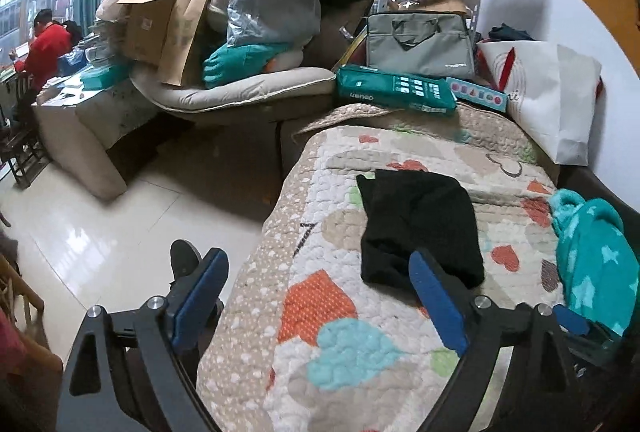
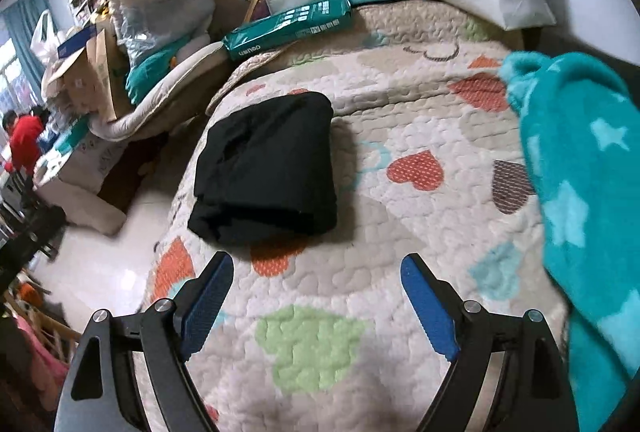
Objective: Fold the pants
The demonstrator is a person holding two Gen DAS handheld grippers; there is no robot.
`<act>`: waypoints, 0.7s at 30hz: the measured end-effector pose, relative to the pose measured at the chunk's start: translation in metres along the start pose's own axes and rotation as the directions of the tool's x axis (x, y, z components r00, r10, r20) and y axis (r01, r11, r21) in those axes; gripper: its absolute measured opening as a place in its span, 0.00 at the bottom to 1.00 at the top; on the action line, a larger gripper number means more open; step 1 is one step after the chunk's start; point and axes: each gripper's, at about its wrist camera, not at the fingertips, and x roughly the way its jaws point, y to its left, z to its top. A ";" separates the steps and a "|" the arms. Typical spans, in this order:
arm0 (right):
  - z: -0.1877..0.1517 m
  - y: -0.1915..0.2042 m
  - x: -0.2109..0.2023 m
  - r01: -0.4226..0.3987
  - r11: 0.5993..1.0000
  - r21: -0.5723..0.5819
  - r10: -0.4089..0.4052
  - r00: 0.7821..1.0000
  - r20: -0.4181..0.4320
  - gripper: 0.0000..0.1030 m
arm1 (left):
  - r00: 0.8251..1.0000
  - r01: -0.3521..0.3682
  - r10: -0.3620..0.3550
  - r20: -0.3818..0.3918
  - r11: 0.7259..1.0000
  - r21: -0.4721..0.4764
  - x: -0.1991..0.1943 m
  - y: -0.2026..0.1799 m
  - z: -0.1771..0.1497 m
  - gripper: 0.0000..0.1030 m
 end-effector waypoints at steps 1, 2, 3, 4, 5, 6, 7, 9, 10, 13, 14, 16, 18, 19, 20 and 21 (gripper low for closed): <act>-0.005 0.002 -0.003 0.010 1.000 -0.009 -0.010 1.000 0.003 0.87 | 1.000 -0.004 0.004 0.001 1.000 0.009 -0.003 -0.001 -0.002 0.89; -0.009 0.005 -0.005 0.015 1.000 -0.020 -0.015 1.000 0.005 0.87 | 1.000 -0.008 0.008 0.001 1.000 0.018 -0.005 -0.004 -0.005 0.89; -0.013 0.008 -0.006 0.018 0.999 -0.035 -0.018 1.000 0.002 0.87 | 1.000 -0.012 0.012 0.002 1.000 0.025 -0.008 -0.005 -0.007 0.89; -0.015 0.010 -0.006 0.020 0.999 -0.044 -0.020 1.000 0.000 0.87 | 1.000 -0.016 0.016 0.006 0.999 0.034 -0.011 -0.006 -0.008 0.89; -0.018 0.013 -0.007 0.023 0.998 -0.062 -0.023 1.000 -0.001 0.87 | 1.000 -0.016 0.016 0.010 0.999 0.041 -0.016 -0.008 -0.011 0.89; -0.020 0.015 -0.008 0.023 0.997 -0.073 -0.023 1.000 0.000 0.87 | 1.000 -0.014 0.013 0.013 0.999 0.048 -0.018 -0.009 -0.012 0.89; -0.022 0.018 -0.009 0.024 0.996 -0.086 -0.024 1.000 0.003 0.87 | 1.000 -0.010 0.009 0.014 0.999 0.053 -0.020 -0.010 -0.014 0.89; -0.025 0.023 -0.011 0.028 0.993 -0.114 -0.026 1.000 0.013 0.87 | 1.000 -0.006 0.005 0.012 0.998 0.057 -0.024 -0.012 -0.017 0.89; -0.026 0.026 -0.013 0.031 0.991 -0.127 -0.028 0.999 0.020 0.87 | 1.000 -0.005 0.004 0.007 0.998 0.059 -0.024 -0.013 -0.018 0.89; -0.030 0.031 -0.015 0.043 0.986 -0.161 -0.038 0.999 0.036 0.87 | 1.000 0.007 -0.005 -0.030 0.998 0.065 -0.022 -0.016 -0.023 0.89; -0.031 0.032 -0.016 0.045 0.985 -0.167 -0.039 0.999 0.038 0.87 | 0.999 0.010 -0.007 -0.044 0.998 0.064 -0.020 -0.017 -0.025 0.89; -0.032 0.032 -0.015 0.046 0.985 -0.167 -0.040 0.999 0.037 0.87 | 0.998 0.013 -0.009 -0.061 0.998 0.062 -0.019 -0.017 -0.027 0.89; -0.032 0.030 -0.015 0.046 0.986 -0.160 -0.042 0.999 0.033 0.87 | 0.997 0.020 -0.015 -0.076 0.998 0.061 -0.017 -0.018 -0.030 0.89; -0.032 0.029 -0.014 0.047 0.987 -0.157 -0.042 0.999 0.032 0.87 | 0.997 0.020 -0.015 -0.081 0.998 0.062 -0.017 -0.018 -0.031 0.89; -0.032 0.028 -0.014 0.047 0.987 -0.154 -0.043 0.999 0.031 0.87 | 0.996 0.020 -0.015 -0.084 0.998 0.063 -0.016 -0.019 -0.032 0.89; -0.032 0.028 -0.014 0.047 0.987 -0.152 -0.043 0.999 0.030 0.87 | 0.996 0.022 -0.016 -0.088 0.998 0.064 -0.016 -0.019 -0.032 0.89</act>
